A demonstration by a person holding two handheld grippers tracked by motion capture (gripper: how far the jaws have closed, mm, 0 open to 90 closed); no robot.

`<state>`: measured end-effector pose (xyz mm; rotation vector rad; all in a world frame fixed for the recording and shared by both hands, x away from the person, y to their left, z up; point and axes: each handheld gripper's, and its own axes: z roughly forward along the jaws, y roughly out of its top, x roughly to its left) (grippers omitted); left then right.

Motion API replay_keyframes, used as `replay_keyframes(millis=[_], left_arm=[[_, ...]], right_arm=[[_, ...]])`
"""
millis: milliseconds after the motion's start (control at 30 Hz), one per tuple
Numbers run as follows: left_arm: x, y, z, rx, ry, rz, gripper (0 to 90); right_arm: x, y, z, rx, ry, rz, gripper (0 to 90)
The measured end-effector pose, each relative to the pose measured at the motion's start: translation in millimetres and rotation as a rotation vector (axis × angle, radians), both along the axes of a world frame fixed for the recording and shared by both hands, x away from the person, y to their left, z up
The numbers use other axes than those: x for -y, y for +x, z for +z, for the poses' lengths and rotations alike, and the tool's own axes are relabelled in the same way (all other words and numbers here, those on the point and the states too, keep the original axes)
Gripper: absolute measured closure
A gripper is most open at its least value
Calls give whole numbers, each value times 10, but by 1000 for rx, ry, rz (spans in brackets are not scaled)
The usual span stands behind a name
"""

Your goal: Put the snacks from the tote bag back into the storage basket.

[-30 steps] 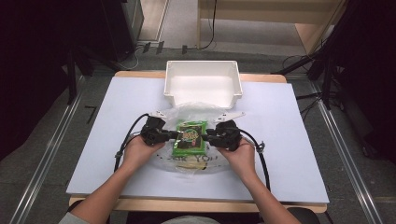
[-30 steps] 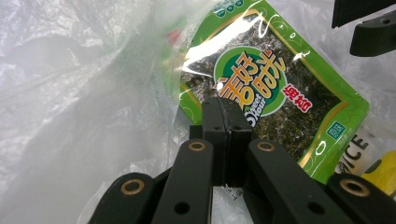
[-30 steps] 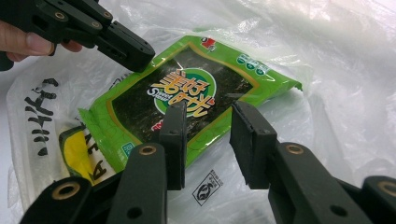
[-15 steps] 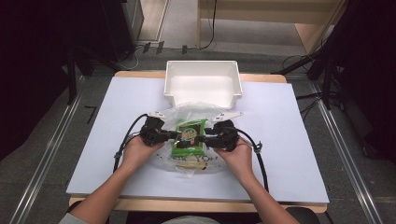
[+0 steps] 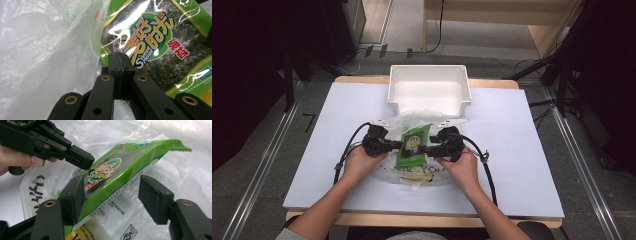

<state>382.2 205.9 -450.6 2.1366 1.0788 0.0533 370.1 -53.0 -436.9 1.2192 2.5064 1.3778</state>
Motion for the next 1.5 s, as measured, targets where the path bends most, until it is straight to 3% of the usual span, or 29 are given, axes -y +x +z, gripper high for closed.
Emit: replay_keyframes(millis=[333,433,733,1033,1100,1233,1367,1500], left_arm=[[52,-7,-37,-17,-29,-6,900],[98,-24,-45,-10,-32,-7,900],[108,-44,-23,-6,-54,-5,876],[-37,-41,110,18,-123,43,734],[-72,-47,155,25,-139,36,702],[-70,-72,201,43,-123,7,621],[-71,-97,241,58,-120,-4,594],[-97,-111,281,61,-145,-15,568]], right_arm=[[-108,92,-56,-57,1,-4,336],[-176,99,-104,-63,-27,5,335],[-158,107,-107,-67,-40,-1,420],[-27,54,-4,-58,14,22,596],[-7,44,19,-59,32,30,626],[-2,17,58,-35,40,59,657],[-1,-7,88,-31,53,72,691],[6,-30,125,-35,65,81,715]])
